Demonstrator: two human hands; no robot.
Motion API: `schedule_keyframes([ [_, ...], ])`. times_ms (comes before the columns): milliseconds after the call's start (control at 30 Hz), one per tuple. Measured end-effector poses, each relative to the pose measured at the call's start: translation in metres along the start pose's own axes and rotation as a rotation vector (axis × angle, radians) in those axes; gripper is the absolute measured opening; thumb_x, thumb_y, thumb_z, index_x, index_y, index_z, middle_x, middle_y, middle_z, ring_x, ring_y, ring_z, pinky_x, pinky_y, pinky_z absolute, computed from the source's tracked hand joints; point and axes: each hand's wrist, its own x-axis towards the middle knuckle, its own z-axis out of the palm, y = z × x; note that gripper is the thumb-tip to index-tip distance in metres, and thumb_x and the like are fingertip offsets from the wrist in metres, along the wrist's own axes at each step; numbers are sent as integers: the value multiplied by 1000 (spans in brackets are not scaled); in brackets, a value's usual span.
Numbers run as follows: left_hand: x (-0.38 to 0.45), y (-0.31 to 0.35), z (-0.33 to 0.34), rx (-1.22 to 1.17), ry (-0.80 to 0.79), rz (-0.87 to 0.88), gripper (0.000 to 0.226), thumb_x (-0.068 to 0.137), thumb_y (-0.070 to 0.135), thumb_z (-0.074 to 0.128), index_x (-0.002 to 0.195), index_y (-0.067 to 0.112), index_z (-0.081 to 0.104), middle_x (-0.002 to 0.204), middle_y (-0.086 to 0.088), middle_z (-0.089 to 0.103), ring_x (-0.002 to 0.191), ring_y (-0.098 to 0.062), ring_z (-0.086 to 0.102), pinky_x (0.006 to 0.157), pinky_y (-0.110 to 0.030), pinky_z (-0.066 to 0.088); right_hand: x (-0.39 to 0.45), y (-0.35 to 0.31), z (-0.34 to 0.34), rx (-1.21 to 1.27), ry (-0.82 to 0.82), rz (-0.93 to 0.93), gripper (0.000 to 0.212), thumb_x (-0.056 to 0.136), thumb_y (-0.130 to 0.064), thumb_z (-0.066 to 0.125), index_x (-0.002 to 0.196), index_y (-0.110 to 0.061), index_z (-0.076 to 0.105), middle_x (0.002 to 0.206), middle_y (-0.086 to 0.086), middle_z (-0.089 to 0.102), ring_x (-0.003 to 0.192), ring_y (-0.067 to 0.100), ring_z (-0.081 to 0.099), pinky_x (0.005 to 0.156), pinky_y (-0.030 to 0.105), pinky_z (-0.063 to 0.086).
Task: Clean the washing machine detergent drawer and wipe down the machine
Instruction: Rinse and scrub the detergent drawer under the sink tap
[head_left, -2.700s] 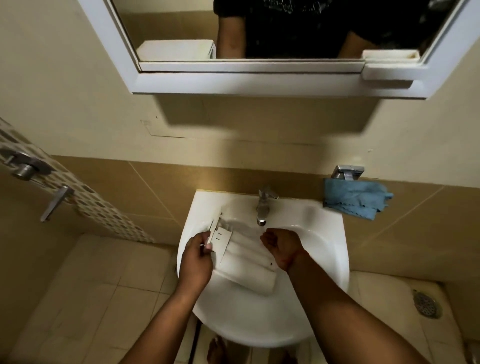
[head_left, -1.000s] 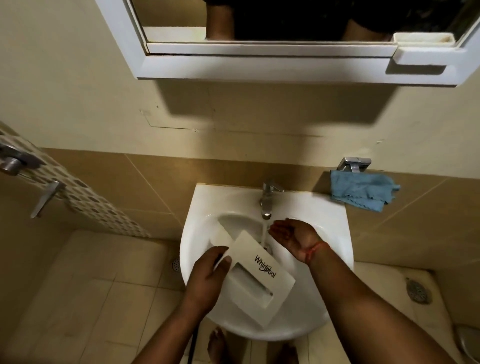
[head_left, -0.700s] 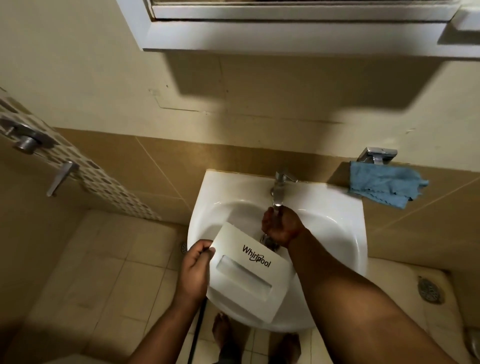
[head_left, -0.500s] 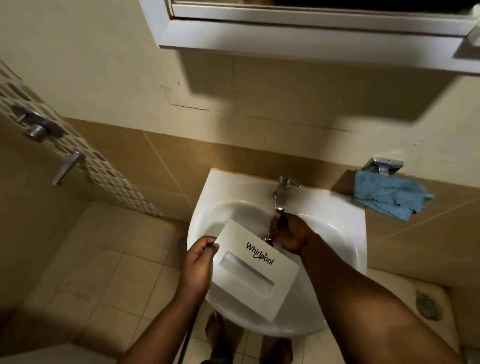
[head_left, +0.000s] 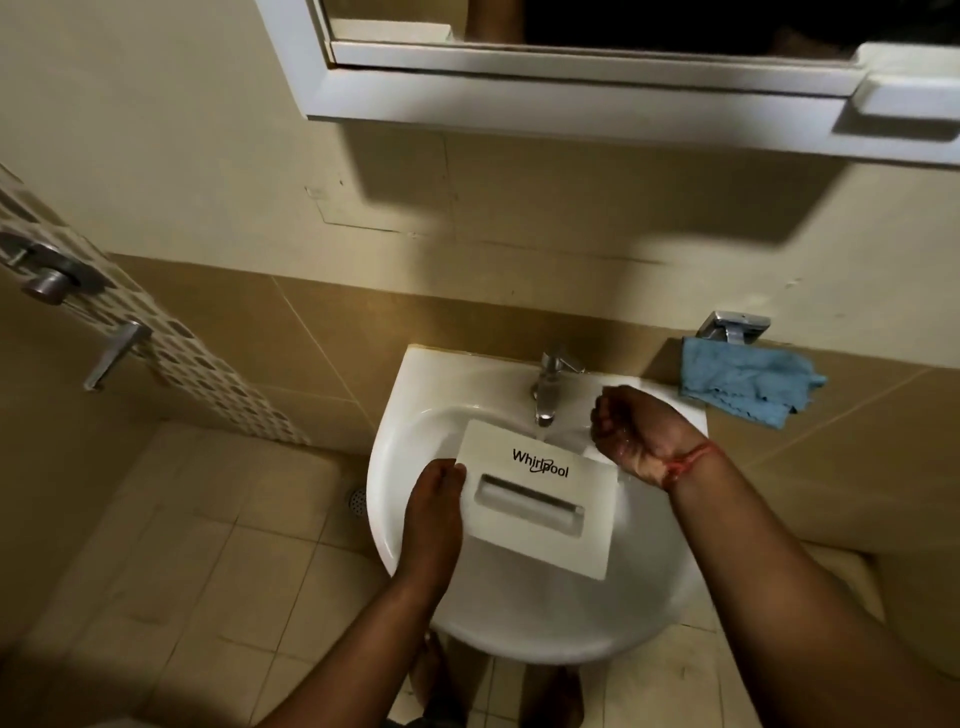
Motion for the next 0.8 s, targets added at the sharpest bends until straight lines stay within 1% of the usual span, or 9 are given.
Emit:
schedule_keyframes([
  [133,4,-2,19,-20,-17,-43,30,105,34,39,96,24,66,97,4,68,89,-2,62,80,-16,44,-37,37,78,-482,28,-345,28,99,-15,44,75,-8,57,62,7,52,52,17,47,46,25,39],
  [267,11,1,26,-87,-122,-112,24,107,25,33,108,26,57,105,8,63,92,0,60,89,-31,51,-25,122,94,-1371,173,-991,17,94,-9,46,85,-8,60,85,6,60,80,21,55,76,37,48],
  [333,17,1,27,-51,-131,-79,24,107,24,32,109,22,57,102,5,62,92,1,61,97,-42,49,-16,137,73,-1639,230,-1278,18,93,-11,48,98,-10,64,102,5,63,96,23,56,87,38,45],
  [367,18,2,29,-83,-95,-75,29,106,29,34,110,19,61,105,1,66,98,-2,63,101,-45,47,-14,137,60,-1715,241,-1326,25,96,-17,47,113,-12,64,117,6,63,110,25,55,96,39,42],
  [467,17,0,28,-162,-23,-147,39,103,45,39,121,22,65,115,5,70,110,-10,63,106,-40,45,-17,130,16,-1926,285,-1149,51,103,-43,30,151,-28,31,159,-1,27,148,20,20,119,42,19],
  [533,11,-1,29,-143,-8,-155,41,101,48,40,119,22,66,111,7,71,107,-12,64,103,-37,47,-18,122,-17,-1928,434,-931,62,99,-57,19,155,-30,15,163,-3,9,151,20,5,121,46,15],
  [600,7,1,28,-106,-10,-145,41,101,49,40,111,21,69,102,5,73,100,-16,66,94,-36,51,-23,117,-31,-1832,598,-730,79,92,-70,9,156,-24,13,163,4,8,150,28,6,120,50,16],
  [667,9,2,25,-87,14,-127,43,100,52,39,110,23,69,102,5,73,98,-17,67,95,-40,52,-23,118,-23,-1828,668,-694,90,89,-72,2,155,-13,16,162,13,10,148,40,8,119,53,15],
  [800,23,-7,15,-60,16,-70,57,83,74,40,107,32,70,106,6,73,102,-17,67,100,-49,49,-21,124,-1,-1885,621,-830,77,97,-63,10,155,-13,19,162,12,10,149,40,1,118,58,11],
])
